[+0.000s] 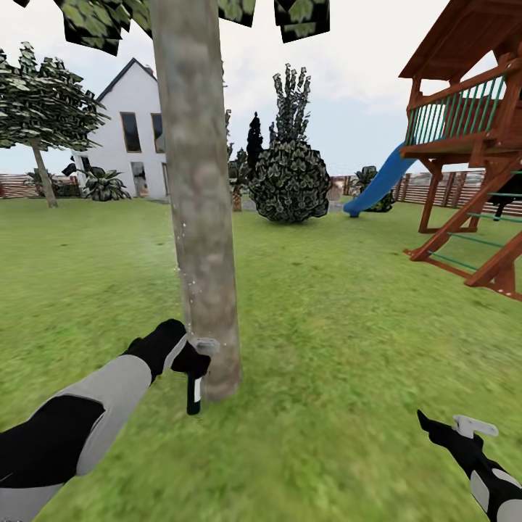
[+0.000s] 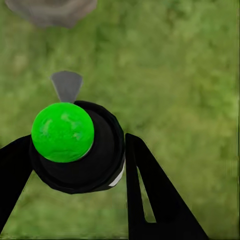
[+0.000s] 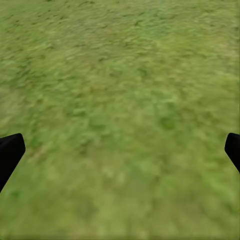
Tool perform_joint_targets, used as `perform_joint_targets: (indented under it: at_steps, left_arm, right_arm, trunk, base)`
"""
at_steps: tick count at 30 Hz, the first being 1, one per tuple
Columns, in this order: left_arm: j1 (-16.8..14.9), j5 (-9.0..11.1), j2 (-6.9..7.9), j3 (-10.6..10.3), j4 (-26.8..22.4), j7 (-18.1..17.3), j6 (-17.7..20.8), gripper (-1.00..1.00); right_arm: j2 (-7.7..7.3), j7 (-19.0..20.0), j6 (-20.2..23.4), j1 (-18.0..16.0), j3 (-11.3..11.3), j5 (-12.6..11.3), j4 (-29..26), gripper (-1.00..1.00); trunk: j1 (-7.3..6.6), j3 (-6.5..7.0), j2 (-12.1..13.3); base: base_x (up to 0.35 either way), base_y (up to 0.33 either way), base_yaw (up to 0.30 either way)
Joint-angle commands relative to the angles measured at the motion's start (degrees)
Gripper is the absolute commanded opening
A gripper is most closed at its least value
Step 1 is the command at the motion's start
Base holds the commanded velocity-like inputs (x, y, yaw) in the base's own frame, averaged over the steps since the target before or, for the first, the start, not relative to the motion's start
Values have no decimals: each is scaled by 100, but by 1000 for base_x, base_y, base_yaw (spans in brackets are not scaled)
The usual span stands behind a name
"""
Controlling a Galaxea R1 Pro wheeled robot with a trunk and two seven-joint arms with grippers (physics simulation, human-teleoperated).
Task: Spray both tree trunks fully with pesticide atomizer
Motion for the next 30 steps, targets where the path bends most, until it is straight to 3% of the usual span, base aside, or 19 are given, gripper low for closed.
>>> perform_joint_targets:
  at_steps: [1,6,12,20,30]
  left_arm:
    - [-10,-4,2,0,-110,39,155,-100]
    - [-20,-20,49,-8,-181,86,266,-100]
    - [-84,-20,67,0,-191,398,270,-100]
    - [-802,1,126,9,-183,425,293,-100]
    - [-1456,11,117,9,-110,425,338,-100]
  right_arm:
    - [0,0,0,0,-1,0,0,100]
    - [0,0,0,0,0,0,0,100]
    - [0,0,0,0,-2,0,0,100]
    - [0,0,0,0,-1,0,0,100]
    - [0,0,0,0,-1,0,0,100]
  trunk:
    - [0,0,0]
    - [0,0,0]
    - [0,0,0]
    - [0,0,0]
    - [0,0,0]
  base:
    - [0,0,0]
    - [0,0,0]
    - [0,0,0]
    - [0,0,0]
    - [0,0,0]
